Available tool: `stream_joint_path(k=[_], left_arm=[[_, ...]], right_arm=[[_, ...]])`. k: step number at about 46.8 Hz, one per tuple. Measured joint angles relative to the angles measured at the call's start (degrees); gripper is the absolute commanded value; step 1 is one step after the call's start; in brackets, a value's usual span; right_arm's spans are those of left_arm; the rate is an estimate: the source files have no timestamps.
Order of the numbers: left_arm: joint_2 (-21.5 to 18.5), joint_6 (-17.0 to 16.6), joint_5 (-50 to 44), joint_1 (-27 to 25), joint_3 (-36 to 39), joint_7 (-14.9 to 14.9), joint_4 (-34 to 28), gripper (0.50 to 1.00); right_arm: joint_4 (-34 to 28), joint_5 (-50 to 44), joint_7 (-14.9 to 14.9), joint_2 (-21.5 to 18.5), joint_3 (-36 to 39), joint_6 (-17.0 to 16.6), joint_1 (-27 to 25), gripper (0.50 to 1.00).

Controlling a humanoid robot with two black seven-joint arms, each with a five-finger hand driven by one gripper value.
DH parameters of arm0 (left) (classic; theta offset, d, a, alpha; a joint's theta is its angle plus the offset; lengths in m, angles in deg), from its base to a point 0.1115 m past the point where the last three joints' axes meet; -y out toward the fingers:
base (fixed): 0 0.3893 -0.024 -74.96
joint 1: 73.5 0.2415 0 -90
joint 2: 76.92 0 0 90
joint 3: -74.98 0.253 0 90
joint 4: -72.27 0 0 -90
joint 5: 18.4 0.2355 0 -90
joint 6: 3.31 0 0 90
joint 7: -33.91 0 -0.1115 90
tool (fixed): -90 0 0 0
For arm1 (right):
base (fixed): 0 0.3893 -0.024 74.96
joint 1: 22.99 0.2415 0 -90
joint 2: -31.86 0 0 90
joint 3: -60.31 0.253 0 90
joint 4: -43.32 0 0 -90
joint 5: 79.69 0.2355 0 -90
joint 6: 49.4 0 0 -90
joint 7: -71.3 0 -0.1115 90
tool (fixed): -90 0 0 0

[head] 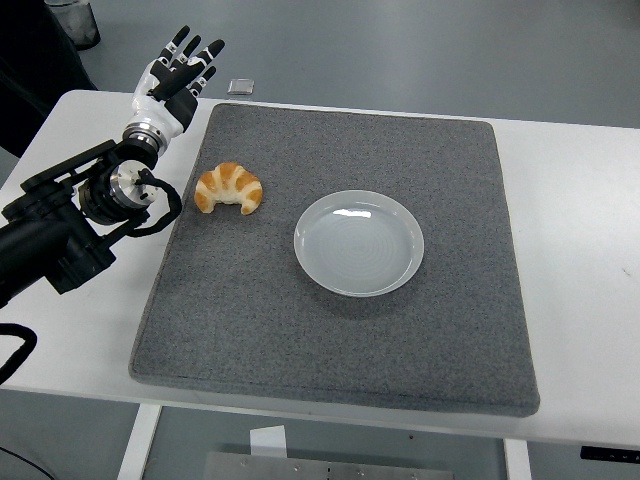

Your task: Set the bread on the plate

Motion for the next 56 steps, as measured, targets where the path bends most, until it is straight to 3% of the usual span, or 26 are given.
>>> stream_joint_path(k=[6, 15, 28, 34, 46, 56], left_arm=[[-0.16, -0.55, 2.99, -0.94, 2.02, -0.20, 1.25, 0.996], [-0.03, -1.30, 16.90, -2.54, 3.96, -0.20, 4.55, 0.996], [-1.34, -1.17, 30.56, -3.71, 5.79, -0.87, 1.54, 0.992], [-6.99, -0.95, 31.16, -8.56, 16.72, -3.23, -3.29, 0.992], [-12.64, -0.52, 35.10, -17.92, 37.87, -3.49, -9.12, 0.992], [-15.00, -0.41, 49.88, -19.32, 41.00, -3.49, -10.47, 0.992]], right_arm=[[0.00, 0.00, 0.00, 0.00, 0.00, 0.00, 0.00, 0.952], [0.00, 0.00, -0.01, 0.00, 0.01, 0.00, -0.01, 0.954], [0.00, 0.00, -0.03, 0.00, 0.00, 0.00, -0.04, 0.954], [0.00, 0.00, -0.03, 0.00, 0.00, 0.00, -0.02, 0.952], [0.00, 0.00, 0.02, 0.00, 0.01, 0.00, -0.02, 0.952], [0.00, 0.00, 0.01, 0.00, 0.01, 0.00, -0.07, 0.952]])
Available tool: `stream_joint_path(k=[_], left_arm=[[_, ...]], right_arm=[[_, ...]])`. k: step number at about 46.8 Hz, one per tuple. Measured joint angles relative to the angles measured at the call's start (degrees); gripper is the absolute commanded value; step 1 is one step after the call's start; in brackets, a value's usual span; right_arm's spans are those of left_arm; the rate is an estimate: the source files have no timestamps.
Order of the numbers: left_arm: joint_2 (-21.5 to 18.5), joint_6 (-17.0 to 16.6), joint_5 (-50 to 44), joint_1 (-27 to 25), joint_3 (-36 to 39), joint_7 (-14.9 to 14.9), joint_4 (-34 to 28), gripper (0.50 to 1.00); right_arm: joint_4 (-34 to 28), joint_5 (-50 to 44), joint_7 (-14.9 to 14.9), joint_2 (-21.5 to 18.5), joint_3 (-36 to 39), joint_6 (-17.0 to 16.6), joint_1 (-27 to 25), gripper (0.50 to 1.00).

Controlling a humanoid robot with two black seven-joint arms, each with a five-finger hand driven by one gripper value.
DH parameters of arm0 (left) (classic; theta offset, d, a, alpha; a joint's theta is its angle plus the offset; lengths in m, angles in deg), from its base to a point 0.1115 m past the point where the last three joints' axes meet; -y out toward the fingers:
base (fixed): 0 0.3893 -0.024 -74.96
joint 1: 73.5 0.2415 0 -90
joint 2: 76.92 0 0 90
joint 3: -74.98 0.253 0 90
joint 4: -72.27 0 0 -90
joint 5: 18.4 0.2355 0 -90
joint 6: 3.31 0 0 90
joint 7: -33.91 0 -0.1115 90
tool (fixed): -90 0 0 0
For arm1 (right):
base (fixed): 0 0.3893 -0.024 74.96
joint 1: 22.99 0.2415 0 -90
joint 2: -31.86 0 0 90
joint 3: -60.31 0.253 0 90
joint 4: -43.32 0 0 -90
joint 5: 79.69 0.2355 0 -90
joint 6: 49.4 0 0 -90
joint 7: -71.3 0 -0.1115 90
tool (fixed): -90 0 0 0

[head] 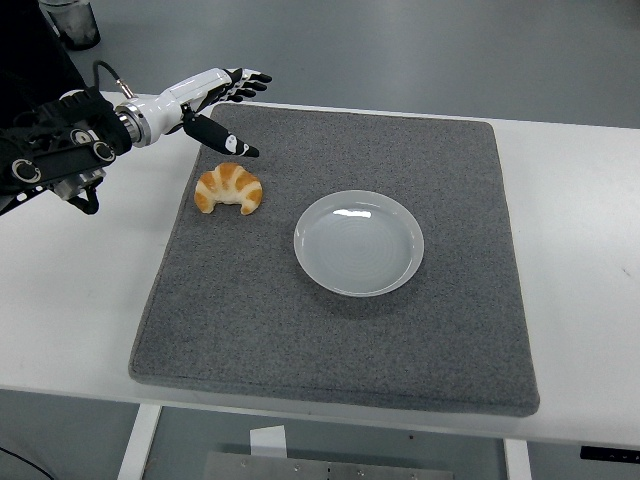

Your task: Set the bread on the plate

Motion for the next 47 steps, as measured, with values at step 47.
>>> stream_joint_path(k=[47], left_arm=[[0.13, 1.94, 14.62, -3.38, 10.70, -0.39, 1.77, 0.992]], right_arm=[[0.00, 0.00, -0.01, 0.00, 0.00, 0.00, 0.04, 0.952]])
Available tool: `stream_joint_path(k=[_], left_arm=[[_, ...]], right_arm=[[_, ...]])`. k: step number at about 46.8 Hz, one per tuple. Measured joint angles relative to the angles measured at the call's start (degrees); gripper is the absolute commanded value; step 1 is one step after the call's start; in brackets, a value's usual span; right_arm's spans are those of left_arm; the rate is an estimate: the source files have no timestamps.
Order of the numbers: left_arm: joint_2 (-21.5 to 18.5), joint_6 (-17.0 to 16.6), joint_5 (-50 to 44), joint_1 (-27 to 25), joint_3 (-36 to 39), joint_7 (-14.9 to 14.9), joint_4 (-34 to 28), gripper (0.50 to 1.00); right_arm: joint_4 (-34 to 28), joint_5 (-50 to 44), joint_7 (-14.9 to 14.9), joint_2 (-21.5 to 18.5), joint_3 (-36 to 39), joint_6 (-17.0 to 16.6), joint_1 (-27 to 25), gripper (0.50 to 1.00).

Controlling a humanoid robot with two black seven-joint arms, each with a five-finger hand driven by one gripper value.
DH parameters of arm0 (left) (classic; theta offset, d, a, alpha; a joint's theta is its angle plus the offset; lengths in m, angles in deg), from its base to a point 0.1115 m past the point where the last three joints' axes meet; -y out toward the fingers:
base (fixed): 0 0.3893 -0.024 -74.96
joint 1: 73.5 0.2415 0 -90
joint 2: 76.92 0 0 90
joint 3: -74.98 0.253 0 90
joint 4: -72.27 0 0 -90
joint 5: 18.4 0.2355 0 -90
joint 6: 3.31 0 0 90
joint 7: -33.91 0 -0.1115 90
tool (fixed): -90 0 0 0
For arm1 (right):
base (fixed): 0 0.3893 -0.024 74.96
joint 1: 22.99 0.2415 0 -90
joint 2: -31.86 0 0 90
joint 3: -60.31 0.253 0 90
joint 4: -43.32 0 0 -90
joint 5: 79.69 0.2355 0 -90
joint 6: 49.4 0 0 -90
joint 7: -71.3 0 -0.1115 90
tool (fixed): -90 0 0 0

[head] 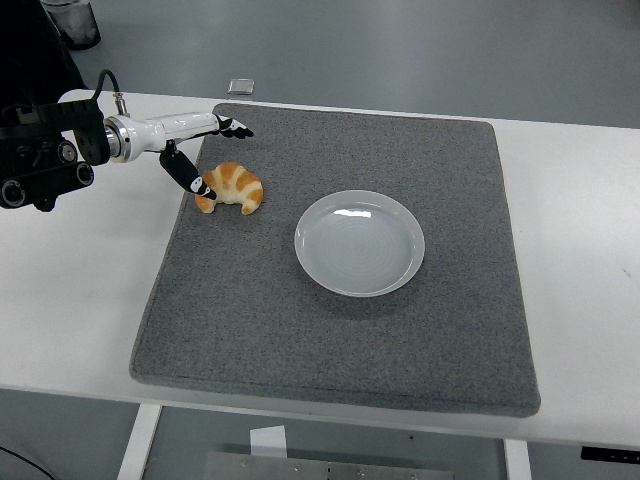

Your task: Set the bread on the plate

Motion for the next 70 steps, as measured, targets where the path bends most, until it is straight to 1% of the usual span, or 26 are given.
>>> stream_joint_path(k=[7, 24, 31, 41, 52, 55, 59, 64, 70], left_arm=[[0.91, -0.11, -0.12, 0.36, -0.01, -0.23, 0.35, 0.992], [4.85, -0.69, -0.13, 2.72, 0.00, -0.45, 4.87, 0.990], [6.37, -1.57, -0.15, 3.13, 0.00, -0.56, 5.93, 0.990], [7.40, -2.08, -0.16, 3.83, 0.02, -1.21, 7.62, 0.986], [7.47, -2.23, -0.16, 3.91, 0.02, -1.23, 7.94, 0.975], [7.47, -2.23, -0.16, 3.91, 0.02, -1.24, 7.93, 0.966], [7.51, -2.24, -0.16, 3.92, 0.18, -1.24, 7.88, 0.943], [7.56, -2.80, -0.16, 3.92, 0.71, -1.24, 7.85, 0.934], [7.56, -3.31, -0.16, 3.92, 1.25, -1.24, 7.85, 0.879]], right_arm=[[0.00, 0.00, -0.01, 0.00, 0.00, 0.00, 0.00, 0.952], [0.00, 0.00, -0.02, 0.00, 0.00, 0.00, 0.00, 0.952], [0.00, 0.00, -0.01, 0.00, 0.00, 0.00, -0.01, 0.952], [0.00, 0.00, -0.01, 0.00, -0.01, 0.00, 0.01, 0.954], [0.00, 0.00, -0.01, 0.00, -0.04, 0.00, 0.03, 0.952], [0.00, 0.00, -0.01, 0.00, -0.02, 0.00, -0.01, 0.952], [0.00, 0.00, -0.02, 0.00, -0.01, 0.00, -0.02, 0.952], [0.00, 0.00, -0.02, 0.00, -0.01, 0.00, -0.01, 0.954], [0.00, 0.00, -0.01, 0.00, -0.02, 0.00, -0.01, 0.952]])
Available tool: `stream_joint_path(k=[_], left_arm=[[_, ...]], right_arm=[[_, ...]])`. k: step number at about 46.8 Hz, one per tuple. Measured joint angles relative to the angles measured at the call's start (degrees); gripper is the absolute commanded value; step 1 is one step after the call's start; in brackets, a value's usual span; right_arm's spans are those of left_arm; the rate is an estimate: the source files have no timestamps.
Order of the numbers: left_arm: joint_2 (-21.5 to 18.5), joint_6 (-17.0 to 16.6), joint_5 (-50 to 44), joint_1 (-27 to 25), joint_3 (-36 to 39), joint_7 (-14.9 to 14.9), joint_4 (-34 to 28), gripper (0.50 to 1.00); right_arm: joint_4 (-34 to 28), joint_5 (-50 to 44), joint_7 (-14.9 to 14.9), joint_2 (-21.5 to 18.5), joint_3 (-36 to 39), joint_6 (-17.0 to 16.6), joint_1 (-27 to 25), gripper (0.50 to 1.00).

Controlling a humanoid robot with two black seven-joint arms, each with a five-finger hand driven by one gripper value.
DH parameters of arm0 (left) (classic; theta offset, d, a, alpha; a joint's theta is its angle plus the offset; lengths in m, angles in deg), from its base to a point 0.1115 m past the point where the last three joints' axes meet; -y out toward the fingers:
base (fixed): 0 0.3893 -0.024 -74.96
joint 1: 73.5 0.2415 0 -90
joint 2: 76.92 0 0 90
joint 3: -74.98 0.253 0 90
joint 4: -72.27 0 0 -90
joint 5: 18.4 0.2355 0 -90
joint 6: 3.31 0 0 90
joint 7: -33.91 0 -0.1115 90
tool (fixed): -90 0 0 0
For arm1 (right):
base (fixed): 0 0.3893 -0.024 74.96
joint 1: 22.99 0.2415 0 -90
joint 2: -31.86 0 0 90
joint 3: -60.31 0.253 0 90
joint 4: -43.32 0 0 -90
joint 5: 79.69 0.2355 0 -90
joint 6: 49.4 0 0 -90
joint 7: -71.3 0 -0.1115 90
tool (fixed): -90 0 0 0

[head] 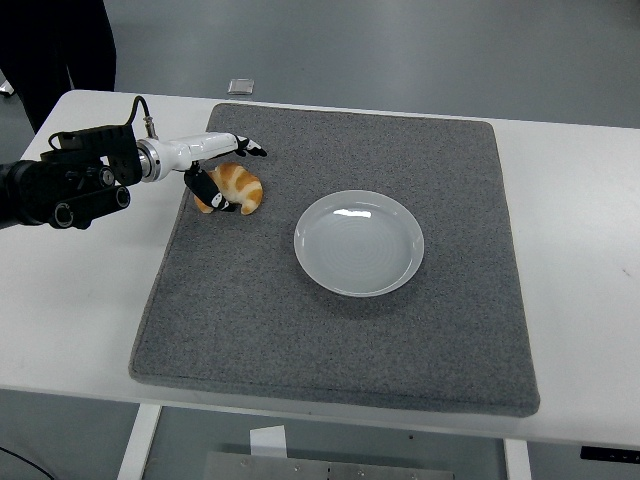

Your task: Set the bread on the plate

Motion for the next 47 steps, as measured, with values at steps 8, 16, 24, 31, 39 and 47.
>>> stream_joint_path(k=[8, 16, 24, 31, 39, 47], left_arm=[[0.00, -0.15, 0.00, 0.00, 0.32, 0.02, 0.00, 0.767], [0.09, -0.24, 0.07, -0.01, 0.87, 0.08, 0.00, 0.589], [0.54, -0.24, 0.18, -0.07, 0.97, 0.18, 0.00, 0.500], [0.61, -0.24, 0.22, -0.07, 0.97, 0.28, 0.06, 0.500], [0.62, -0.69, 0.20, -0.07, 0.97, 0.36, 0.08, 0.500], [0.68, -1.45, 0.17, -0.71, 0.95, 0.43, -0.59, 0.500]], right_arm=[[0.00, 0.00, 0.02, 0.00, 0.00, 0.00, -0.01, 0.954], [0.00, 0.00, 0.02, 0.00, 0.01, 0.00, 0.01, 0.952], [0.00, 0.00, 0.03, 0.00, 0.02, 0.00, -0.01, 0.952], [0.00, 0.00, 0.02, 0.00, 0.02, 0.00, 0.03, 0.952], [0.00, 0.00, 0.01, 0.00, 0.03, 0.00, 0.02, 0.952], [0.00, 0.00, -0.01, 0.00, 0.01, 0.00, -0.01, 0.952]])
